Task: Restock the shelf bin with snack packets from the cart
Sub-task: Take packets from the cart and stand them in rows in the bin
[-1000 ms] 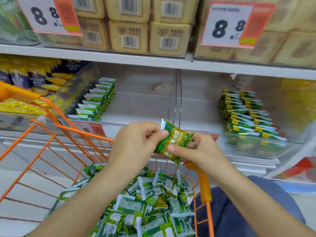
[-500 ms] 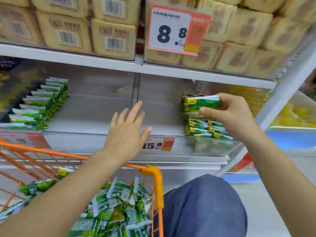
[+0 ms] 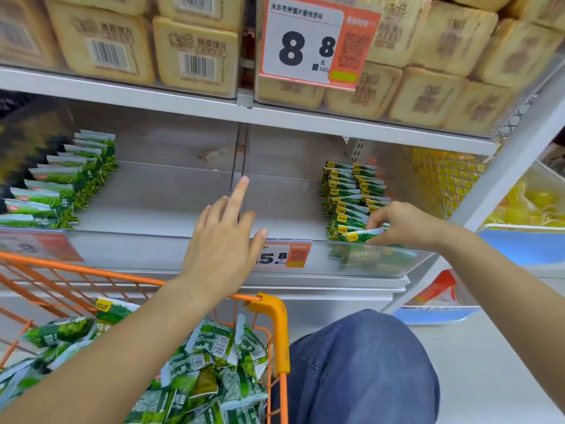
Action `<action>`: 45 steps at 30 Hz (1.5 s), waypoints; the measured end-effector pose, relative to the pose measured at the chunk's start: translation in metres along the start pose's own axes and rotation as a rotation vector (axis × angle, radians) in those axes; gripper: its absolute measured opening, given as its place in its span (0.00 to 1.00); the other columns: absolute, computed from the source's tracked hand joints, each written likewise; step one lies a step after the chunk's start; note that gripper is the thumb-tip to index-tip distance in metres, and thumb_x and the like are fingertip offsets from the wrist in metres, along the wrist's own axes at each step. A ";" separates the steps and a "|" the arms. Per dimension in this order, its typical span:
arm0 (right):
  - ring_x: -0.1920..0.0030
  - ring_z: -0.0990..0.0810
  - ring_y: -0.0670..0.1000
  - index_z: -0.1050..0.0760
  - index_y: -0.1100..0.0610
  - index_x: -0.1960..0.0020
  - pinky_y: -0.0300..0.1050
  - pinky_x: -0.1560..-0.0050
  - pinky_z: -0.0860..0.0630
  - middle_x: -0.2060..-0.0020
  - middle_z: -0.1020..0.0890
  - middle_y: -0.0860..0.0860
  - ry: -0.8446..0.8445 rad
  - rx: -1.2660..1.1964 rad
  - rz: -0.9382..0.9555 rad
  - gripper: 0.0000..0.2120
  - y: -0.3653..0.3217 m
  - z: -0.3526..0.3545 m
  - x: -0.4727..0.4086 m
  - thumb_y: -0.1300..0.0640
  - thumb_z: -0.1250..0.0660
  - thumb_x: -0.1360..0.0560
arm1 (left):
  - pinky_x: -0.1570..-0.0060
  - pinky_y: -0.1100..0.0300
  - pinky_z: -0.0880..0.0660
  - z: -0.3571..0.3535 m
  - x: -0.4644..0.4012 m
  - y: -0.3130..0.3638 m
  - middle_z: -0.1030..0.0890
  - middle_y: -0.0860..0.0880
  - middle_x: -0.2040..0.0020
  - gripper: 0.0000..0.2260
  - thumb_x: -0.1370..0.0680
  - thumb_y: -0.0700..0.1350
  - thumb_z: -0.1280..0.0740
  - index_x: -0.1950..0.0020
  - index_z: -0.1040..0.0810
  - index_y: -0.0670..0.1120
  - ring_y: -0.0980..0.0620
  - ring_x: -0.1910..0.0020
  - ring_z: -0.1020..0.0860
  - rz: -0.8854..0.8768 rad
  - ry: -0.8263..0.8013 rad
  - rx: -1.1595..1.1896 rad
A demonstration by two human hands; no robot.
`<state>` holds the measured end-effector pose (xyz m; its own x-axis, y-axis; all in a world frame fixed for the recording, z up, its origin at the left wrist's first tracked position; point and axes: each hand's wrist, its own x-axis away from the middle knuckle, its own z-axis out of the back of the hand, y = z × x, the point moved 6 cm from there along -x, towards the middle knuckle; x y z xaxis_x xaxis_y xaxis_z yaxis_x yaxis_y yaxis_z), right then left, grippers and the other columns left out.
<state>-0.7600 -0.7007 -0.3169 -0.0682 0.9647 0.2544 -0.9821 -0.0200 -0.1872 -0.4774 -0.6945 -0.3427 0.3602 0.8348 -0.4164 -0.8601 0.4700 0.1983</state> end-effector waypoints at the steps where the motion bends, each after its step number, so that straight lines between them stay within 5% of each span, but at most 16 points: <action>1: 0.47 0.21 0.53 0.19 0.57 0.54 0.47 0.48 0.26 0.51 0.16 0.52 -0.033 0.053 0.005 0.06 -0.002 0.001 -0.002 0.56 0.27 0.28 | 0.37 0.42 0.31 0.000 0.000 0.000 0.43 0.41 0.22 0.17 0.20 0.52 0.39 0.43 0.21 0.40 0.37 0.34 0.30 -0.003 0.004 -0.003; 9: 0.49 0.21 0.50 0.19 0.60 0.46 0.44 0.47 0.25 0.49 0.17 0.51 -0.203 0.268 -0.012 0.10 -0.009 -0.012 -0.024 0.63 0.34 0.25 | 0.39 0.42 0.30 0.003 0.002 0.000 0.41 0.40 0.23 0.15 0.21 0.51 0.37 0.46 0.20 0.40 0.37 0.35 0.28 -0.009 0.038 -0.018; 14: 0.57 0.22 0.46 0.18 0.53 0.61 0.43 0.50 0.27 0.60 0.20 0.45 -0.191 0.170 0.014 0.06 0.002 -0.015 -0.021 0.59 0.31 0.26 | 0.40 0.42 0.29 0.002 0.001 0.000 0.41 0.40 0.23 0.15 0.21 0.51 0.36 0.46 0.20 0.40 0.37 0.36 0.28 -0.018 0.065 -0.017; 17: 0.58 0.23 0.42 0.21 0.43 0.71 0.43 0.49 0.29 0.63 0.21 0.40 -0.262 0.077 0.021 0.18 0.006 -0.015 -0.016 0.58 0.32 0.24 | 0.42 0.43 0.28 0.002 0.002 -0.001 0.39 0.40 0.24 0.15 0.21 0.51 0.36 0.48 0.19 0.40 0.37 0.38 0.27 -0.028 0.090 -0.019; 21: 0.56 0.23 0.39 0.16 0.58 0.51 0.38 0.49 0.29 0.57 0.19 0.42 -0.327 0.030 -0.042 0.08 0.003 -0.015 -0.014 0.58 0.33 0.23 | 0.41 0.43 0.29 0.001 0.001 -0.001 0.41 0.40 0.23 0.15 0.21 0.51 0.36 0.47 0.19 0.40 0.37 0.37 0.28 -0.028 0.085 -0.017; 25: 0.53 0.20 0.46 0.16 0.58 0.49 0.39 0.51 0.27 0.55 0.17 0.45 -0.336 0.107 -0.065 0.08 -0.006 -0.018 -0.020 0.56 0.30 0.25 | 0.40 0.43 0.29 0.002 0.000 0.000 0.41 0.40 0.23 0.16 0.21 0.52 0.38 0.47 0.20 0.40 0.37 0.36 0.28 -0.021 0.077 -0.006; 30: 0.49 0.19 0.51 0.16 0.57 0.50 0.47 0.47 0.22 0.51 0.15 0.50 -0.320 0.193 -0.082 0.07 -0.008 -0.022 -0.025 0.59 0.31 0.25 | 0.40 0.43 0.29 0.001 0.001 -0.001 0.42 0.41 0.23 0.15 0.21 0.51 0.37 0.46 0.20 0.40 0.37 0.36 0.28 -0.020 0.073 -0.001; 33: 0.55 0.18 0.49 0.16 0.53 0.57 0.44 0.54 0.21 0.56 0.15 0.45 -0.265 0.067 -0.071 0.04 -0.010 -0.007 -0.022 0.56 0.29 0.27 | 0.40 0.43 0.30 0.002 0.001 -0.001 0.43 0.41 0.22 0.16 0.21 0.52 0.38 0.46 0.20 0.40 0.37 0.36 0.28 -0.021 0.063 0.009; 37: 0.58 0.21 0.44 0.19 0.48 0.56 0.42 0.58 0.26 0.61 0.18 0.41 -0.040 0.112 -0.025 0.05 -0.017 0.010 -0.023 0.49 0.25 0.30 | 0.39 0.44 0.30 0.001 0.001 -0.001 0.44 0.42 0.22 0.16 0.20 0.52 0.39 0.46 0.20 0.41 0.38 0.36 0.29 -0.014 0.056 0.006; 42: 0.57 0.22 0.48 0.21 0.52 0.54 0.35 0.67 0.34 0.58 0.19 0.47 -0.049 0.211 0.038 0.04 -0.023 -0.011 -0.028 0.55 0.28 0.27 | 0.40 0.44 0.30 0.001 0.001 -0.001 0.45 0.42 0.22 0.16 0.20 0.52 0.39 0.46 0.20 0.41 0.38 0.36 0.29 -0.013 0.054 0.016; 45: 0.63 0.25 0.42 0.20 0.50 0.58 0.33 0.70 0.37 0.60 0.19 0.46 0.004 0.196 0.054 0.02 -0.029 -0.006 -0.025 0.56 0.28 0.28 | 0.40 0.45 0.30 0.001 0.000 -0.002 0.45 0.43 0.22 0.17 0.20 0.52 0.39 0.45 0.20 0.41 0.39 0.36 0.29 -0.011 0.047 0.015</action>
<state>-0.7285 -0.7222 -0.3231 -0.1211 0.9618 0.2454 -0.9925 -0.1219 -0.0120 -0.4755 -0.6945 -0.3420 0.3522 0.8153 -0.4596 -0.8502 0.4840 0.2070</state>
